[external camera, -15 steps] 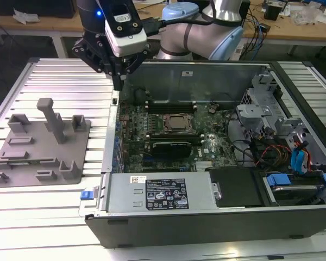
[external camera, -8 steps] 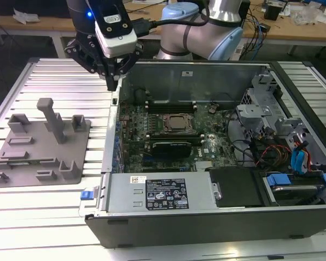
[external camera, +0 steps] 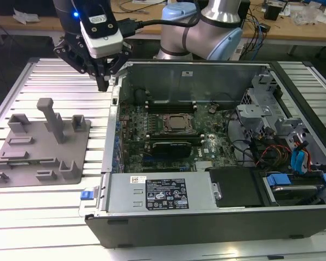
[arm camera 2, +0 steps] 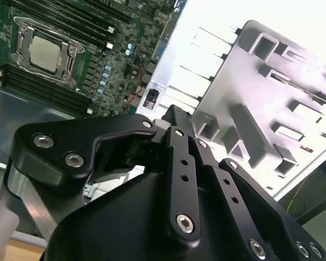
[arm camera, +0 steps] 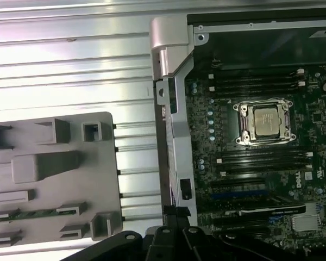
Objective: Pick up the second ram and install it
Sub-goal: 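Reach for the second ram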
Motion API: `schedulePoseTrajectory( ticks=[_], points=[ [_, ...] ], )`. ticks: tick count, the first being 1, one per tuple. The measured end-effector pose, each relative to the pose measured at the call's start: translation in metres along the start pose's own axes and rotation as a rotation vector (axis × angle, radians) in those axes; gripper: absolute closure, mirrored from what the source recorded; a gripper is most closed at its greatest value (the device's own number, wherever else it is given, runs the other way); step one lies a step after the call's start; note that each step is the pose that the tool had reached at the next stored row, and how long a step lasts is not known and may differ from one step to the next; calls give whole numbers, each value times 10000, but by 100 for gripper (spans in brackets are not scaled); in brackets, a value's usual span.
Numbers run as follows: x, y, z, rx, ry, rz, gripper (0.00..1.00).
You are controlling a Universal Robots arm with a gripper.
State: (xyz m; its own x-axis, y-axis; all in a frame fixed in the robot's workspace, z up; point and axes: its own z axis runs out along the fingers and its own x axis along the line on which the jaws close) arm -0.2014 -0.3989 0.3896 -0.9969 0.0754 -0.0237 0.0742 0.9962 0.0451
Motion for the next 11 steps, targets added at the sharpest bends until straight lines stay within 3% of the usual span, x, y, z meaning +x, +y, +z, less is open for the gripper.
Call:
schedulePoseTrajectory(
  ticks=[5,11],
  points=[
    [152,-12,8,0,-1,1,92],
    [443,-37,72,1,-1,-1,92]
  ],
)
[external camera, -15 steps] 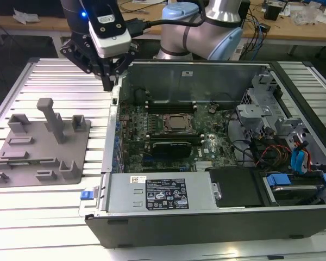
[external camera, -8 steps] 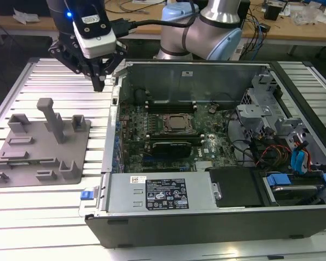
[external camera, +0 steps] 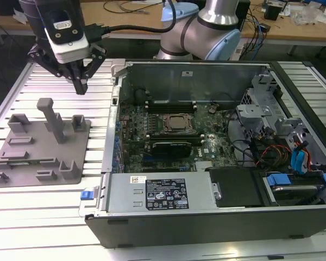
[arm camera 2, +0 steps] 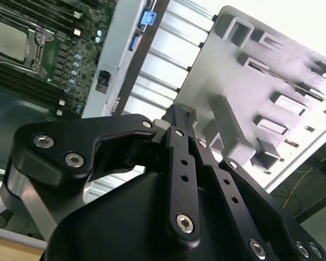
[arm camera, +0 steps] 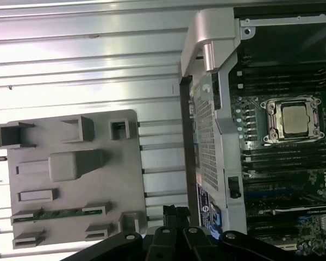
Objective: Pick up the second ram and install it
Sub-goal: 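Reach for the second ram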
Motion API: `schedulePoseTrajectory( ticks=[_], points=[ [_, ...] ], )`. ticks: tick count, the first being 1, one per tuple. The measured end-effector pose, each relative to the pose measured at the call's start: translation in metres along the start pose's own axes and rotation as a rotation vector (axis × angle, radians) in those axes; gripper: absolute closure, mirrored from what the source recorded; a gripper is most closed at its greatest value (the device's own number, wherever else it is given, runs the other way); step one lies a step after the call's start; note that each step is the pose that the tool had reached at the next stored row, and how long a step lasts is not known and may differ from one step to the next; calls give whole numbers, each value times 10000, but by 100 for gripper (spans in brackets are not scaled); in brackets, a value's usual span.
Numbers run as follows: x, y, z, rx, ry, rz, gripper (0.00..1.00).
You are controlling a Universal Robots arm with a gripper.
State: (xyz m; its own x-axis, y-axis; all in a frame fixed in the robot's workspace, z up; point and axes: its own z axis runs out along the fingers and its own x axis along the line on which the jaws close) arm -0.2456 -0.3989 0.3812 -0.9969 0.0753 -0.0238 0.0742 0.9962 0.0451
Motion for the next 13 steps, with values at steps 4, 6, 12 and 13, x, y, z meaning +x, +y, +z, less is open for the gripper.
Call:
schedulePoseTrajectory(
  ticks=[4,6,12,13],
  points=[
    [206,-17,29,0,0,0,92],
    [304,-25,42,0,-1,1,92],
    [511,-61,80,-1,-2,0,92],
    [528,-76,86,0,-1,-1,92]
  ],
)
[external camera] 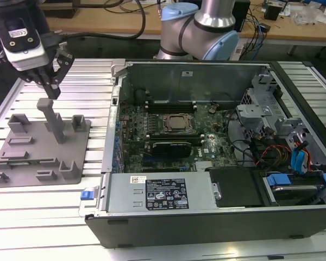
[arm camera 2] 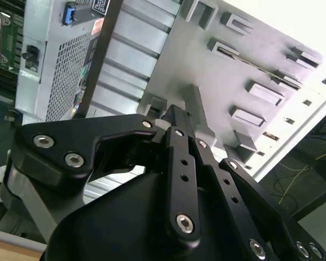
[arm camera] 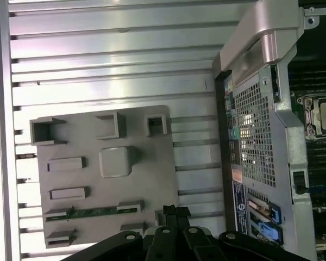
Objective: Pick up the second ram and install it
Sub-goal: 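Reach for the second ram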
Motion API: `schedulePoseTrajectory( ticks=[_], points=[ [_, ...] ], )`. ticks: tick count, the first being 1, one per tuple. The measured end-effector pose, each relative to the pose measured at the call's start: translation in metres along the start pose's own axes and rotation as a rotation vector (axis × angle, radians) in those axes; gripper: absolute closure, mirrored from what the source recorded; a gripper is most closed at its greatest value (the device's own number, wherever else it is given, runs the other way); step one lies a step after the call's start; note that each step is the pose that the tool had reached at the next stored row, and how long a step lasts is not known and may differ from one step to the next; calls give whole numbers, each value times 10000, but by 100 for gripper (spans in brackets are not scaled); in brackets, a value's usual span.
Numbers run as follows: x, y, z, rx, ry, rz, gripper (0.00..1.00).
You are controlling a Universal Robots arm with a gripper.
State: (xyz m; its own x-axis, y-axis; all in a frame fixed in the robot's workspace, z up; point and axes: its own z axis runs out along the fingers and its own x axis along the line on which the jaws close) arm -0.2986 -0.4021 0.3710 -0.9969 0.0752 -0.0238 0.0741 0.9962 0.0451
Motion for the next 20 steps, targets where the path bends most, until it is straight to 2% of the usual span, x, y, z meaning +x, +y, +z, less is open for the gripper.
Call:
schedulePoseTrajectory(
  ticks=[4,5,6,8,9,18,20],
  points=[
    [92,-57,37,0,0,2,92],
    [139,-65,53,0,0,2,92],
    [222,-75,76,-1,-1,2,92],
    [341,-91,105,1,0,2,92],
    [374,-97,119,0,-1,2,92],
    [589,-149,215,0,-1,2,92],
    [642,-188,248,0,0,1,92]
  ],
)
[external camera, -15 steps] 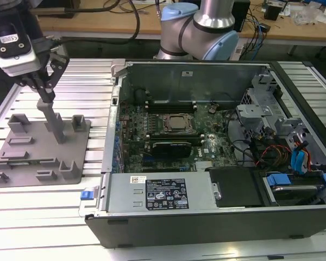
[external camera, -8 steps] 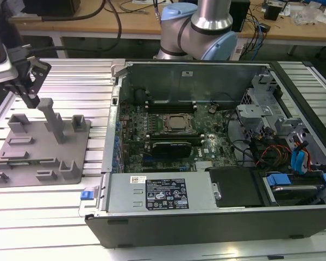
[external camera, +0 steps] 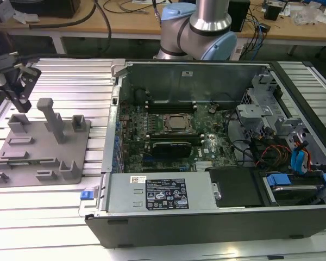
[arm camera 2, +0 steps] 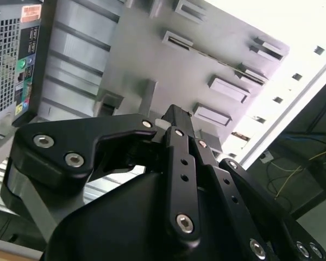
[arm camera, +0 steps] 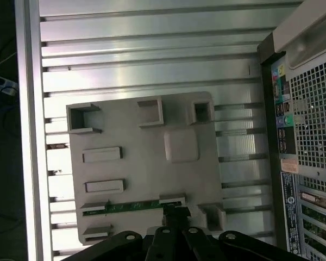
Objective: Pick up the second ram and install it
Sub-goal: 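Reach for the second ram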
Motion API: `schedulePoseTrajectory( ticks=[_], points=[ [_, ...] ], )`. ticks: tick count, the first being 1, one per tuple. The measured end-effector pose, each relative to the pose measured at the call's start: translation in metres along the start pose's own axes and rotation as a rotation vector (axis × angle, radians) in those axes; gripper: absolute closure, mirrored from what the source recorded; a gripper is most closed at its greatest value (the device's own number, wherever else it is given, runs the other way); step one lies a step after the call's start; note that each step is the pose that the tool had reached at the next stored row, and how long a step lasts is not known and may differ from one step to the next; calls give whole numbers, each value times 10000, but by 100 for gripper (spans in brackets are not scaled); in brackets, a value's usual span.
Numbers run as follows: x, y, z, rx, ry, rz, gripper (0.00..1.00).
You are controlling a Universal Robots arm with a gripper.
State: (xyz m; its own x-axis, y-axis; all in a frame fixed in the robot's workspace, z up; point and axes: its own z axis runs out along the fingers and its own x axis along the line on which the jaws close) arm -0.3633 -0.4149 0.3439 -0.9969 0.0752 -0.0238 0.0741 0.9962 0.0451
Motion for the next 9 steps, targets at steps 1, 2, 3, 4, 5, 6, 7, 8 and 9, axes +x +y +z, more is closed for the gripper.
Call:
schedulePoseTrajectory(
  ticks=[1,2,3,4,5,6,7,8,9],
  points=[
    [24,-31,17,0,0,1,92],
    [39,-58,30,0,0,1,92],
    [46,-73,36,0,0,1,92],
    [58,-106,48,0,-1,1,92],
    [66,-148,63,0,0,2,92],
    [75,-188,81,-1,0,2,92],
    [80,-202,89,0,0,1,92],
    [88,-213,98,0,-1,2,92],
    [102,-228,112,-1,0,3,92]
  ],
)
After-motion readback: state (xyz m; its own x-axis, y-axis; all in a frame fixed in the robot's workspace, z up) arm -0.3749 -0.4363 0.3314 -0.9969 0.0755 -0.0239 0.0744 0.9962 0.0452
